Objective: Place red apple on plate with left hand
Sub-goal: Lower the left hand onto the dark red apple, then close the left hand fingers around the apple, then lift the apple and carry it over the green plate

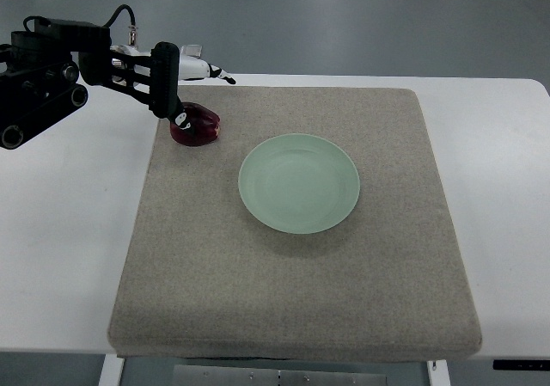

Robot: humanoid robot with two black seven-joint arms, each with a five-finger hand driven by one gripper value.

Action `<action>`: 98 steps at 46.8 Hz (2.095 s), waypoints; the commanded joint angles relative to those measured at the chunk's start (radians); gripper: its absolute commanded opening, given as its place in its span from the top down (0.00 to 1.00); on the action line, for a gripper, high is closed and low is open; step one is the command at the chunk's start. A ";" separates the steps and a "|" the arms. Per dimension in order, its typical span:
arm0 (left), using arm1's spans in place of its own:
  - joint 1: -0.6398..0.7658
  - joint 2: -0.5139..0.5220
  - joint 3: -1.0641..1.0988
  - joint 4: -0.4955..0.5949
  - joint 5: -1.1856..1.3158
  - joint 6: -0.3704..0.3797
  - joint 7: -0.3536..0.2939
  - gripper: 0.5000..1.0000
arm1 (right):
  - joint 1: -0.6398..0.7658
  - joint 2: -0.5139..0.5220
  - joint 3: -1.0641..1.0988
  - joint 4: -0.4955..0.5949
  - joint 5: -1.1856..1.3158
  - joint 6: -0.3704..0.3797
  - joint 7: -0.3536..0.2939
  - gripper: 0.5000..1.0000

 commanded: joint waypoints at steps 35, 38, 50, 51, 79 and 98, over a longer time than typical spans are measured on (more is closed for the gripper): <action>0.065 -0.032 0.003 0.068 0.002 0.034 -0.001 0.20 | 0.000 0.000 0.000 0.000 0.000 -0.001 0.000 0.07; 0.068 -0.032 0.003 0.070 0.003 0.034 -0.001 0.19 | 0.000 0.000 0.000 0.000 0.000 0.001 0.000 0.07; 0.078 -0.035 0.003 0.084 0.003 0.034 -0.001 0.17 | 0.000 0.000 0.000 0.000 0.000 0.001 -0.001 0.07; 0.079 -0.038 0.003 0.084 0.003 0.035 -0.001 0.17 | 0.000 0.000 0.000 0.000 0.000 0.001 -0.001 0.07; 0.079 -0.055 0.002 0.099 0.056 0.067 0.000 0.77 | 0.000 0.000 0.000 0.000 0.000 0.001 -0.001 0.07; 0.049 -0.058 -0.018 0.062 0.045 0.098 -0.003 0.80 | 0.000 0.000 0.000 0.000 0.000 0.001 -0.001 0.07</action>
